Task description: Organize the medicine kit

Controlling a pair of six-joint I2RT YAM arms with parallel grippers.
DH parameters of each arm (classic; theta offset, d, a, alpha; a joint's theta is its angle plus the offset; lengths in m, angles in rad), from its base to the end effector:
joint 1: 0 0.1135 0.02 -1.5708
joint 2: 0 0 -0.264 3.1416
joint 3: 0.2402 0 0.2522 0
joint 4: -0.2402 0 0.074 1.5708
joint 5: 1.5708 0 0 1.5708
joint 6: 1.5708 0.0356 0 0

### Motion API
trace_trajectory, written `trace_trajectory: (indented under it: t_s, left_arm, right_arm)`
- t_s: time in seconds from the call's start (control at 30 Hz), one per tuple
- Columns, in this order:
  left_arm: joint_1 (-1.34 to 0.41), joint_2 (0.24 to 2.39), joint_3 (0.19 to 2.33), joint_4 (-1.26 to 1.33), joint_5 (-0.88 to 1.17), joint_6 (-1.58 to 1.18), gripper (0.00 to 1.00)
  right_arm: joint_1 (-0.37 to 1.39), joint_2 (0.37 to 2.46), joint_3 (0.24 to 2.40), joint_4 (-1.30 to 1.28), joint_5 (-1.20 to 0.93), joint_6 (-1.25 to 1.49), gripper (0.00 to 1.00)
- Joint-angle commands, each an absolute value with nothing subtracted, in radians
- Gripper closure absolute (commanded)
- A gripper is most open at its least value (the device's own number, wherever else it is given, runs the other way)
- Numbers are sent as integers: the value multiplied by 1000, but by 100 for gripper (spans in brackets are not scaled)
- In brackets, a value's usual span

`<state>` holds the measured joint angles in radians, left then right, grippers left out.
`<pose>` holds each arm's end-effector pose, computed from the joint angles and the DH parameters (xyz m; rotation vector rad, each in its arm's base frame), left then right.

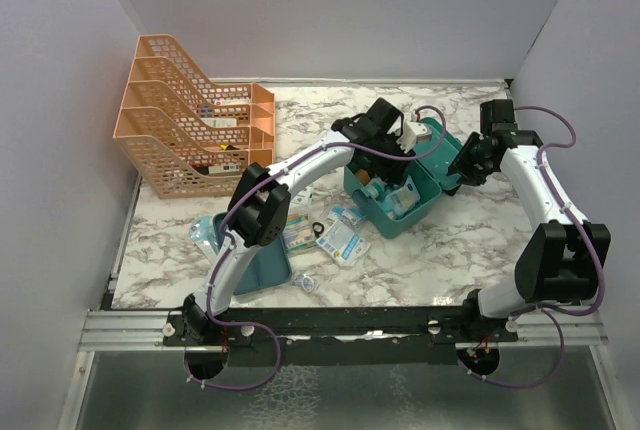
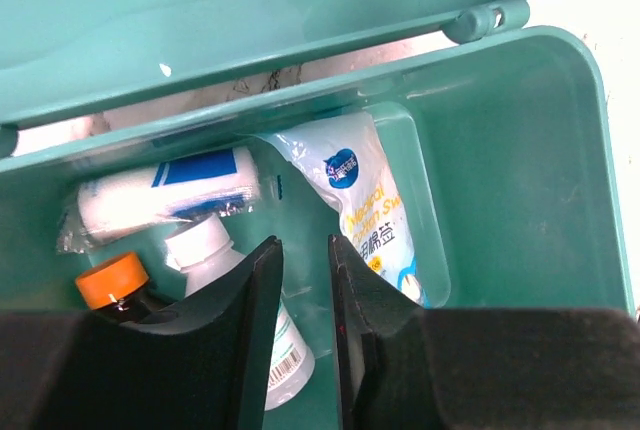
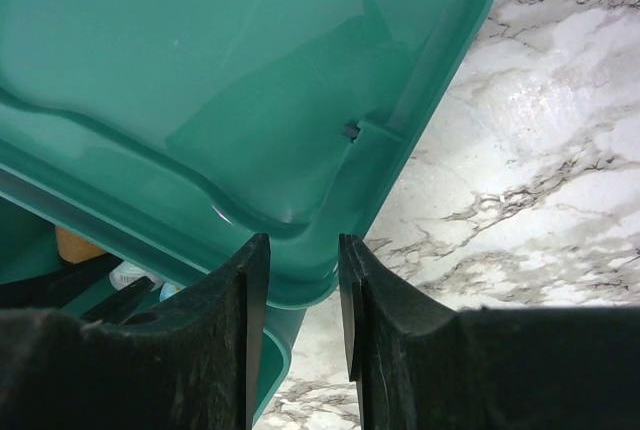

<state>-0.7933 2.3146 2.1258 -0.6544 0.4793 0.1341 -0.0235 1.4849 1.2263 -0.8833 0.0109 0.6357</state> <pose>0.3537 -0.3827 0.2419 1.3077 2.1022 -0.8737 0.2950 -0.0073 0.2722 0.8850 2.5770 0.1647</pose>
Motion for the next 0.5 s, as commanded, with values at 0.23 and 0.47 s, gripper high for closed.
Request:
trace_trajectory:
  t_s: [0.23,0.47]
  left_arm:
    - [-808,2276,2002,-576,530,111,66]
    - [-810,2278,1982,-536,380,89,85]
  right_arm:
    - [-26,1458,1241,-846,5,659,66]
    - [-26,1461,1240,-846,4,660,66]
